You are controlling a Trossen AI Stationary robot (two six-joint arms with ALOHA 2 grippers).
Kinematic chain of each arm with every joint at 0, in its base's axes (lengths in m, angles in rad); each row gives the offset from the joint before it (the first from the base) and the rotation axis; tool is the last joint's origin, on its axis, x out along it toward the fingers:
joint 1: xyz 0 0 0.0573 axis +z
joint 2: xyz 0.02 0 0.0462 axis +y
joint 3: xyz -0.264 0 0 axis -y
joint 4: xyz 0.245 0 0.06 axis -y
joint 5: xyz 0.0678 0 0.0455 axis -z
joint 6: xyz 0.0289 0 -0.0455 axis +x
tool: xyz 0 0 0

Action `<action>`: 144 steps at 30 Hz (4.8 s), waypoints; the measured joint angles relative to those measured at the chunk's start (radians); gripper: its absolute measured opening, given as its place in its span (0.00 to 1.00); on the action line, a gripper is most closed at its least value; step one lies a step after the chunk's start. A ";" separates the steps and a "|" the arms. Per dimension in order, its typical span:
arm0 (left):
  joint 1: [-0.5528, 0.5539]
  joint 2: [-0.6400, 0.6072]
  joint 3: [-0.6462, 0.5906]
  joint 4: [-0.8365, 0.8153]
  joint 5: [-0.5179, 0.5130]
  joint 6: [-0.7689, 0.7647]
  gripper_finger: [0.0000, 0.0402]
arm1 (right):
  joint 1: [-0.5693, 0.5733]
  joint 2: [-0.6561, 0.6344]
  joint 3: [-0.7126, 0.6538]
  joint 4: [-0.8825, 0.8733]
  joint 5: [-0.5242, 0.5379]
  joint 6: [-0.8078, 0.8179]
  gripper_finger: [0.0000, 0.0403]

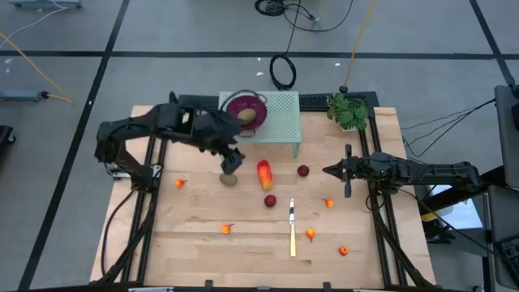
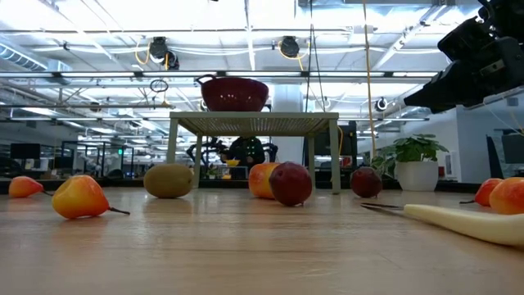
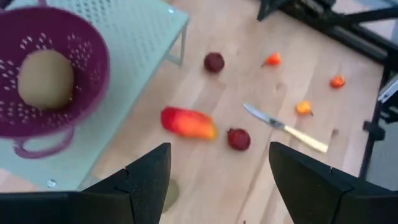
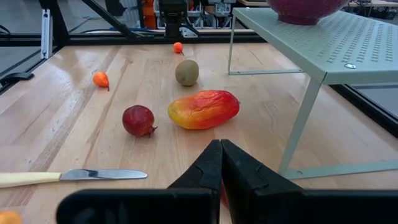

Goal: Pick & Place Fruit
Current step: Put the pear into violet strainer bowl on the shelf

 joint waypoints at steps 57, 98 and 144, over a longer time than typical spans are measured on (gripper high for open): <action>-0.222 0.330 -0.223 -0.264 -0.046 -0.241 0.67 | 0.000 0.000 0.000 -0.027 0.000 0.003 0.01; -0.265 0.329 -0.320 -0.231 0.153 -0.594 0.67 | 0.000 0.000 0.000 -0.027 -0.001 0.003 0.01; -0.379 0.329 -0.490 0.193 0.329 -0.975 0.67 | 0.000 0.000 0.000 -0.027 -0.001 0.003 0.01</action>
